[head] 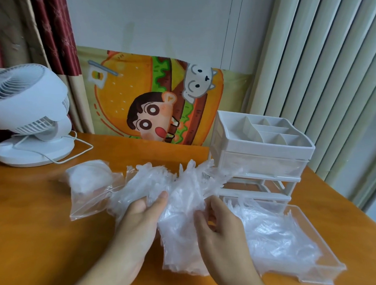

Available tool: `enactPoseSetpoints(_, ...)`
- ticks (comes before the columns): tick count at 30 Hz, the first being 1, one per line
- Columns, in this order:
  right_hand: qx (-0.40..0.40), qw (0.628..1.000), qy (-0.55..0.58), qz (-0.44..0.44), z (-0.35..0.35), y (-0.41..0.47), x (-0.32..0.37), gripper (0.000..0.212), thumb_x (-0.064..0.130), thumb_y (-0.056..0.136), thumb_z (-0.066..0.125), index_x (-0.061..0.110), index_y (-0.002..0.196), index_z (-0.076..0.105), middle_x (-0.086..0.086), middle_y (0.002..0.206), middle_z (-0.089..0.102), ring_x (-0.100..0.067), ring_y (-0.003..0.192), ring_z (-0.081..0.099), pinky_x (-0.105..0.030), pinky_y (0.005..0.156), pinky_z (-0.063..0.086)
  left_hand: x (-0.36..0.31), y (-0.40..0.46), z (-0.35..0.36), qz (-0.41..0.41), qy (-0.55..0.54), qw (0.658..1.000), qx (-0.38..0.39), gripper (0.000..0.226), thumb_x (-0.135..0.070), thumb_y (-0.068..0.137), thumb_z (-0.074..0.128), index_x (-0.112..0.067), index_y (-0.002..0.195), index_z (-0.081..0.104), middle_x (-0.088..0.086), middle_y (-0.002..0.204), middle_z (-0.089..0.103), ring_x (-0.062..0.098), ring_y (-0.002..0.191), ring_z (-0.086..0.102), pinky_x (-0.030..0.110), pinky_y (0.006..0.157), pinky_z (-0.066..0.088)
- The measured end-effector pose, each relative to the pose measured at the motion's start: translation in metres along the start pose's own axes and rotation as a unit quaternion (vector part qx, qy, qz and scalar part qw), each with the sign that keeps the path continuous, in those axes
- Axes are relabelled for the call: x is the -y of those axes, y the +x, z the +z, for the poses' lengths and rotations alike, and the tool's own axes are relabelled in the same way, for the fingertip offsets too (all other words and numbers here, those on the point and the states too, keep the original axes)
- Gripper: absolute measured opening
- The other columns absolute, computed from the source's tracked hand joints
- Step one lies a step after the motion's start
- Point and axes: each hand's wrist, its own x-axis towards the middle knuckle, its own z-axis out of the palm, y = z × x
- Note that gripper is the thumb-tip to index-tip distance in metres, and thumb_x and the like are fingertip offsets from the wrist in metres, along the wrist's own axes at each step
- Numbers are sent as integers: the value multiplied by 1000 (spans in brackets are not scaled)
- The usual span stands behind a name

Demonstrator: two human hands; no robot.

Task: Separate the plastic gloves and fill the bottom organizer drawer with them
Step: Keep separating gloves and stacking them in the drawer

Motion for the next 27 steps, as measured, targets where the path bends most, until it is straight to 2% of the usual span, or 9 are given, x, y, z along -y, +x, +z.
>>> enactPoseSetpoints(2, 18, 1000, 0, -18, 0, -1, 4, 28, 29, 97, 69, 20, 77, 51, 7, 69, 55, -7, 64, 53, -20, 60, 45, 1, -3, 2, 8, -3, 1000, 14, 72, -86, 61, 76, -29, 105, 74, -2, 111, 76, 25, 116, 68, 56, 105, 50)
enactPoseSetpoints(4, 27, 998, -35, -44, 2, -2, 3, 37, 34, 94, 73, 21, 74, 45, 7, 65, 49, -9, 60, 47, -26, 56, 42, -1, -6, 5, 12, 2, 999, 45, 67, -81, 69, 74, -22, 101, 76, 7, 107, 77, 30, 112, 70, 60, 104, 50)
enactPoseSetpoints(8, 7, 1000, -23, -14, -1, 1, -2, 45, 15, 98, 71, 18, 69, 37, 6, 57, 37, -9, 55, 33, -21, 53, 31, -3, -10, 7, 20, 7, 998, 56, 66, -79, 73, 70, -20, 101, 78, 9, 105, 78, 31, 109, 72, 58, 101, 52)
enactPoseSetpoints(13, -7, 1000, 0, 12, -3, 3, -2, 44, 15, 101, 66, 16, 68, 37, 8, 56, 36, -8, 55, 31, -22, 52, 29, -12, -15, 10, 25, 12, 999, 27, 61, -78, 73, 72, -23, 97, 80, 5, 104, 79, 29, 108, 72, 56, 98, 56)
enactPoseSetpoints(15, -18, 1000, 1, 13, -3, 4, -3, 44, 13, 102, 64, 17, 67, 37, 9, 54, 36, -7, 54, 31, -22, 51, 28, -16, -16, 10, 25, 25, 998, 50, 63, -76, 69, 77, -20, 96, 79, 8, 100, 78, 29, 103, 74, 55, 97, 57)
enactPoseSetpoints(18, -8, 1000, 3, 9, -4, 5, -4, 40, 14, 104, 61, 12, 69, 42, 8, 55, 40, -6, 55, 33, -22, 52, 29, -23, -26, 12, 37, 103, 985, 135, 48, -56, 72, 86, -34, 113, 75, -8, 108, 79, 12, 107, 73, 43, 103, 54)
enactPoseSetpoints(20, -8, 1000, 19, 13, -3, 4, -4, 35, 16, 105, 60, 8, 73, 47, -1, 58, 43, -5, 57, 35, -26, 54, 32, -23, -28, 13, 40, 159, 980, 113, 44, -47, 78, 87, -40, 118, 71, -19, 109, 77, 4, 107, 71, 38, 101, 55)
enactPoseSetpoints(22, -23, 999, 41, 26, -4, 5, -3, 32, 17, 106, 59, 5, 78, 50, -6, 61, 45, -9, 58, 38, -31, 56, 35, -22, -27, 11, 30, 171, 980, 94, 34, -41, 85, 82, -41, 117, 71, -20, 108, 77, 4, 105, 72, 39, 100, 57)
enactPoseSetpoints(27, -81, 994, 60, 49, -12, 9, -1, 31, 18, 108, 50, 11, 78, 48, 12, 56, 46, -4, 53, 40, -19, 53, 35, -28, -26, 5, 34, 161, 985, 55, 18, -33, 93, 75, -37, 110, 73, -18, 104, 78, 8, 103, 73, 42, 99, 55)
